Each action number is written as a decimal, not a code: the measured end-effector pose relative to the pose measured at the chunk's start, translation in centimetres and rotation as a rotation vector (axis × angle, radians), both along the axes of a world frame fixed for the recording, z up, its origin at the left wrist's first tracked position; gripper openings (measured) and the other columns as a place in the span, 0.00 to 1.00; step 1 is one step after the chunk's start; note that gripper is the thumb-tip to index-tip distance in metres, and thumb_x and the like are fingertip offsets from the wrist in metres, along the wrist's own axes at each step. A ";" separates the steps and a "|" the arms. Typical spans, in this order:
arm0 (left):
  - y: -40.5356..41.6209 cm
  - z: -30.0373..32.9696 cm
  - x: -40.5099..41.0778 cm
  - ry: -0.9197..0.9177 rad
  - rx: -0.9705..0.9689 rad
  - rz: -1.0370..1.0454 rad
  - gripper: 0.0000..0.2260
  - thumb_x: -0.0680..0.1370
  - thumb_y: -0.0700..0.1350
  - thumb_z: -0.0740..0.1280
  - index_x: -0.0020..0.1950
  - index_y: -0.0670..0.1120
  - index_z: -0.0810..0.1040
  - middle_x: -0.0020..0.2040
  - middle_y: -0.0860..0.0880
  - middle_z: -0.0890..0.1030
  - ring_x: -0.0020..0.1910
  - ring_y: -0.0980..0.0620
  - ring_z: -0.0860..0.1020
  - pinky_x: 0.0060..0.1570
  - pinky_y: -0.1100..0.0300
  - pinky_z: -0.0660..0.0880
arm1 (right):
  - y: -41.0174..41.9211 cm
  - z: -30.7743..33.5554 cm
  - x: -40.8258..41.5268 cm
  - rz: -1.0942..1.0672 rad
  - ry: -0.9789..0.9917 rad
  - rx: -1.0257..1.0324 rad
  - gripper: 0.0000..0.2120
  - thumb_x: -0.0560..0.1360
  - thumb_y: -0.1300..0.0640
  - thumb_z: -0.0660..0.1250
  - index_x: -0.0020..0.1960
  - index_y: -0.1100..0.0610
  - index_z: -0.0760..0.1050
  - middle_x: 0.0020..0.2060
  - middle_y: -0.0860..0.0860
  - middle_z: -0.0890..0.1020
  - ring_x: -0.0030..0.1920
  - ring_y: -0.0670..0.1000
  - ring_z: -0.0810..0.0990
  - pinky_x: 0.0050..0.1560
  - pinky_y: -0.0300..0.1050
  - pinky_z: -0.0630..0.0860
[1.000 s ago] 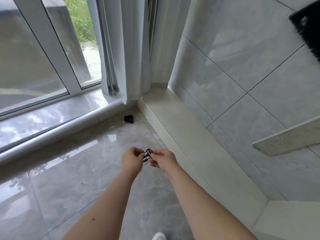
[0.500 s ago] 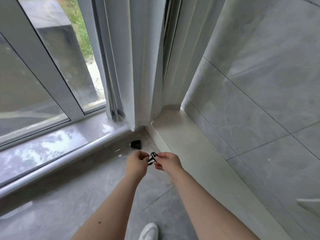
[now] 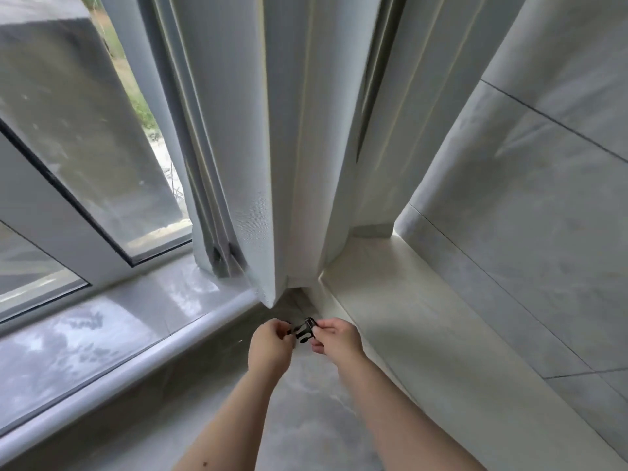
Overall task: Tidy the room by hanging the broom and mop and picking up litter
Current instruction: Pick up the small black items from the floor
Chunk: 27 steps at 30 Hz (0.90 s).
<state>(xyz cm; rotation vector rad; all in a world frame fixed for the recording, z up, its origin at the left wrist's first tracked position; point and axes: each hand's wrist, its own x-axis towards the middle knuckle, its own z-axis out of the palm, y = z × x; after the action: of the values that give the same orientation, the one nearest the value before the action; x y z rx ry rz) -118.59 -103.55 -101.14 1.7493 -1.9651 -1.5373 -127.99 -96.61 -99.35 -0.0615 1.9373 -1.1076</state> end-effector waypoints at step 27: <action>-2.9 -19.3 -1.7 -0.186 -0.216 -0.306 0.29 0.67 0.39 0.72 0.66 0.51 0.69 0.63 0.49 0.73 0.63 0.46 0.70 0.52 0.53 0.74 | -4.1 -19.2 -1.7 -0.078 -0.168 0.119 0.14 0.81 0.59 0.57 0.65 0.62 0.70 0.59 0.60 0.80 0.59 0.57 0.81 0.51 0.49 0.79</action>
<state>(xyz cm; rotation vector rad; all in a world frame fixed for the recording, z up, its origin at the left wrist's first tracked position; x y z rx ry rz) -120.32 -106.41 -120.46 1.6148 -2.4817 -1.2095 -129.66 -100.70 -118.57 0.1683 1.8627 -1.0123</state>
